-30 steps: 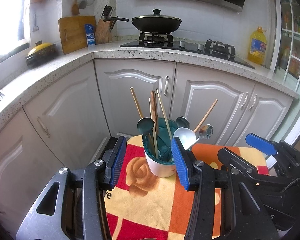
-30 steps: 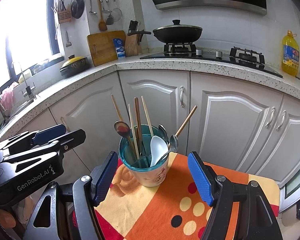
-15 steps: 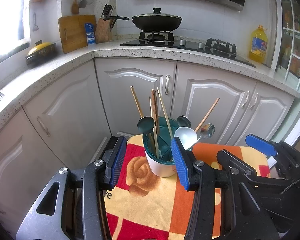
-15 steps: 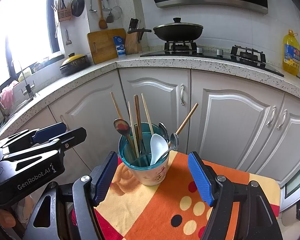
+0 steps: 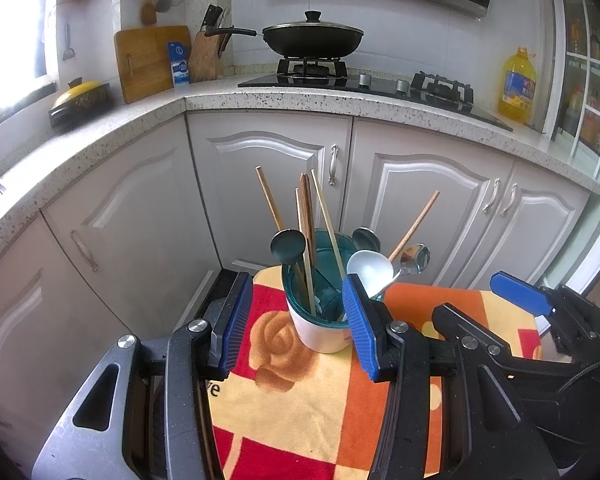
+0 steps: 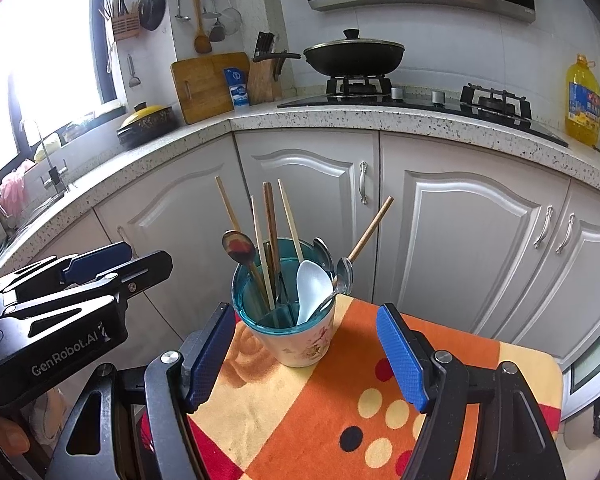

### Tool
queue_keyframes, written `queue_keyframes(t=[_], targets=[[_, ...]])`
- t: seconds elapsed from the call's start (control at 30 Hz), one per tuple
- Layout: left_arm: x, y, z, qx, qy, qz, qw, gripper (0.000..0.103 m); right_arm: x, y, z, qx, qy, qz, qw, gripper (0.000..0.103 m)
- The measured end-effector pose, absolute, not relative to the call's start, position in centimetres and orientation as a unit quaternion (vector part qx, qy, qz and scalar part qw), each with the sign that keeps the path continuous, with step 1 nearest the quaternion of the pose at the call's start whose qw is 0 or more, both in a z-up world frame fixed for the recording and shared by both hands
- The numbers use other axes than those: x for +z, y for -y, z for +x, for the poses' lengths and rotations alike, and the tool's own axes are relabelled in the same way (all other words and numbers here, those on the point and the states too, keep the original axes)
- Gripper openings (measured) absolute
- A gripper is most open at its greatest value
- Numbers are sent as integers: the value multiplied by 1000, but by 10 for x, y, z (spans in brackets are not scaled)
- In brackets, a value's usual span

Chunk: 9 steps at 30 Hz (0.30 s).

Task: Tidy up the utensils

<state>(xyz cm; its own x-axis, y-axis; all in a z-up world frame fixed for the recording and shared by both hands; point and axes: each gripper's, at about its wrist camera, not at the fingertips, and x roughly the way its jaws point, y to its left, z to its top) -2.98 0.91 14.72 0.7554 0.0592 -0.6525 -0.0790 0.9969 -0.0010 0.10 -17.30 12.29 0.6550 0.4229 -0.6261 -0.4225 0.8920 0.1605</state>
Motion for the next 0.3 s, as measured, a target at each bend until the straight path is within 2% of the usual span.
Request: queue_keyframes(t=[0.3], targets=[[138,-5,-24,25,-349,-12,937,46,111,193,6,214,-347,11,913,71]])
